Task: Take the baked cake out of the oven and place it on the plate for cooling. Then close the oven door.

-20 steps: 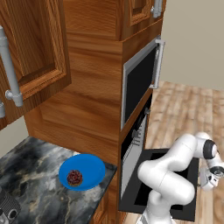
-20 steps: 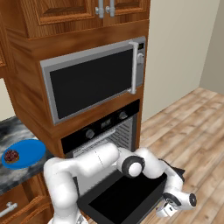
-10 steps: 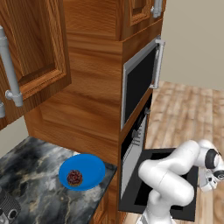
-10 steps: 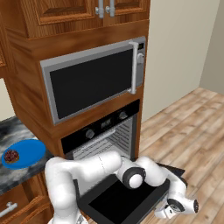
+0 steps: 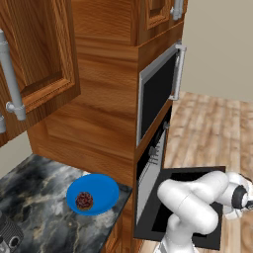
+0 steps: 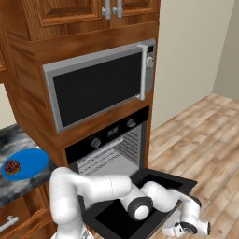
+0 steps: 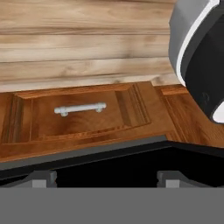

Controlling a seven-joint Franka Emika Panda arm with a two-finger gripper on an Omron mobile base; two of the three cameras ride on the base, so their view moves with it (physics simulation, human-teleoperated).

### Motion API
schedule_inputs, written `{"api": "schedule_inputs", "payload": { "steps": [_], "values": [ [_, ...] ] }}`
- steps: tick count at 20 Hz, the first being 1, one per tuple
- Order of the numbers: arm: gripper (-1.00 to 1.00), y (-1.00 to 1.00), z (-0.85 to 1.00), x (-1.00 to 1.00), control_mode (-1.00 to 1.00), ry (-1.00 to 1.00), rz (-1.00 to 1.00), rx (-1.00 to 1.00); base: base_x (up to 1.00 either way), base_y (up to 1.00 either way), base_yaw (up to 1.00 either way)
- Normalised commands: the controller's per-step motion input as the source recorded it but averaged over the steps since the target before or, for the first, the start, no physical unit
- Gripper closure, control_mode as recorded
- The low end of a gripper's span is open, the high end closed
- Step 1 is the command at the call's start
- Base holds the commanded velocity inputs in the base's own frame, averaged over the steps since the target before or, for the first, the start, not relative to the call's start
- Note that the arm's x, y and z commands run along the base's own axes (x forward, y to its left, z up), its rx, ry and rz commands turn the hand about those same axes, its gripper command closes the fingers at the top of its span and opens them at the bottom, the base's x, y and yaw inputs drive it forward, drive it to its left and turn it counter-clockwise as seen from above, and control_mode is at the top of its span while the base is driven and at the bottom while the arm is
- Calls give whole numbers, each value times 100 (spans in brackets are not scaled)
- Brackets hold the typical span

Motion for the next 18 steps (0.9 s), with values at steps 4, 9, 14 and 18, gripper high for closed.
{"api": "schedule_inputs", "payload": {
  "steps": [4, 9, 14, 18],
  "values": [
    [-100, 49, -3, 26, -100, 0, 0, 20, 0, 0, 0],
    [-100, 47, 16, 18, -100, 3, 0, 15, 0, 0, 0],
    [-100, 49, 24, 14, -100, 7, 0, 11, 0, 0, 0],
    [-100, 56, 27, 12, -100, 5, 0, 9, 0, 0, 0]
  ]
}}
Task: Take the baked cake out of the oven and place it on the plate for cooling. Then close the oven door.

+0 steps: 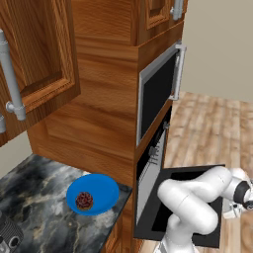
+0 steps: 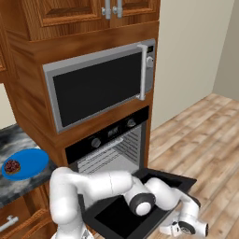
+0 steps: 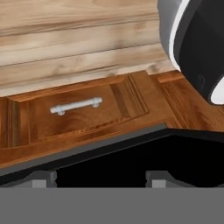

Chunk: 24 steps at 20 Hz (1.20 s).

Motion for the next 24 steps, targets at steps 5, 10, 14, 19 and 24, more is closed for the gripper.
{"api": "schedule_inputs", "payload": {
  "steps": [5, 10, 14, 19, 24],
  "values": [
    [-100, 61, 32, 9, -100, 7, 0, 5, 0, 0, 0],
    [-100, 66, 34, 5, -100, 9, 0, 1, 0, 0, 0],
    [-100, 71, 29, 4, -100, 10, 0, 0, 0, 0, 0],
    [-100, 79, 15, 7, -100, 8, 0, 0, 0, 0, 0],
    [-100, 84, 14, 11, -100, 4, 0, 0, 0, 0, 0]
  ]
}}
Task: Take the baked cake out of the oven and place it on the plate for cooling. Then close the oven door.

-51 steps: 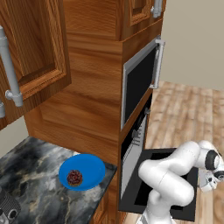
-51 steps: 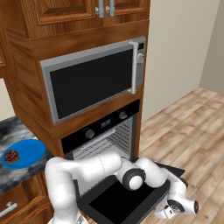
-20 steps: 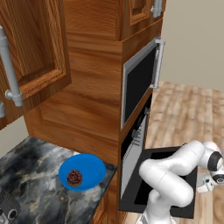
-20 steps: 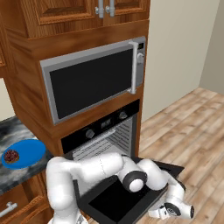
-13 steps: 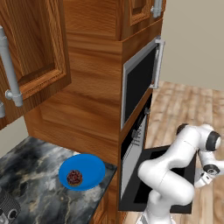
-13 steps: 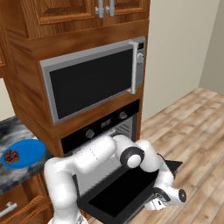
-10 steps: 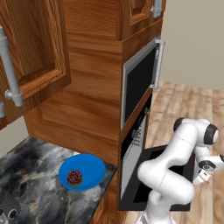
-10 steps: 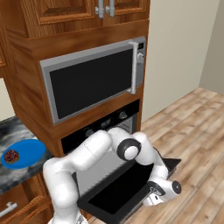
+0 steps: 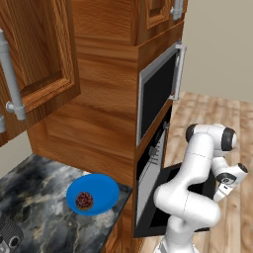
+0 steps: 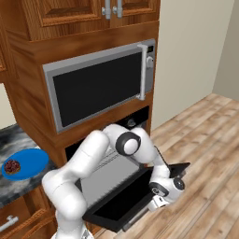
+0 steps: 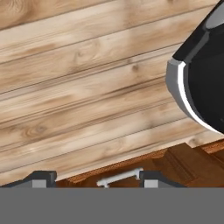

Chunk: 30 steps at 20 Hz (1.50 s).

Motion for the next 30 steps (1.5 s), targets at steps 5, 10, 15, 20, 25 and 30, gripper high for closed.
{"api": "schedule_inputs", "payload": {
  "steps": [5, 10, 15, 20, 25, 30],
  "values": [
    [-100, 83, 13, 15, -100, 4, 0, 0, 0, 0, 0],
    [-100, 92, 8, 13, -100, 1, 1, 0, 0, 0, 0],
    [-100, 94, 10, 18, -100, 0, 4, 0, 0, 0, 0],
    [-100, 91, 8, 21, -100, 0, 6, 0, 0, 0, 0],
    [-100, 91, 2, 19, -100, 0, 8, 0, 0, 0, 0],
    [-100, 91, 0, 20, -100, -1, 8, 0, 0, 0, 0]
  ]
}}
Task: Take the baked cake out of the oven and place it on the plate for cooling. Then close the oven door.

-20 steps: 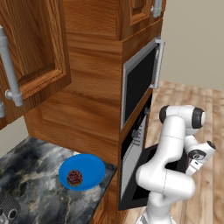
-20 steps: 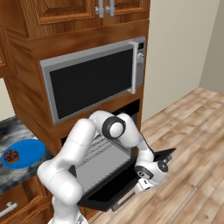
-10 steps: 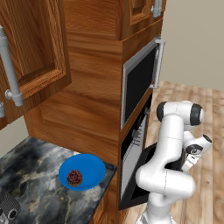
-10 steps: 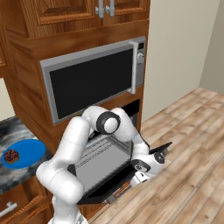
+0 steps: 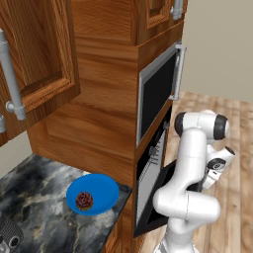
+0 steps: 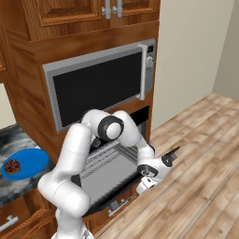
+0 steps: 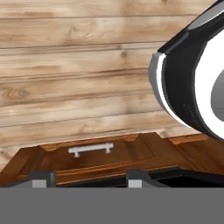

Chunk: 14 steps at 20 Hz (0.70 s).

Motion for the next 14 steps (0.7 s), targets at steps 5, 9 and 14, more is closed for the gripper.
{"api": "schedule_inputs", "payload": {
  "steps": [5, 9, 14],
  "values": [
    [-100, 90, 0, 22, -100, -5, 8, 0, 0, 0, 0],
    [-100, 89, 0, 23, -100, -7, 9, 0, 0, 0, 0],
    [-100, 89, -2, 26, -100, -6, 9, 0, 0, 0, 0]
  ]
}}
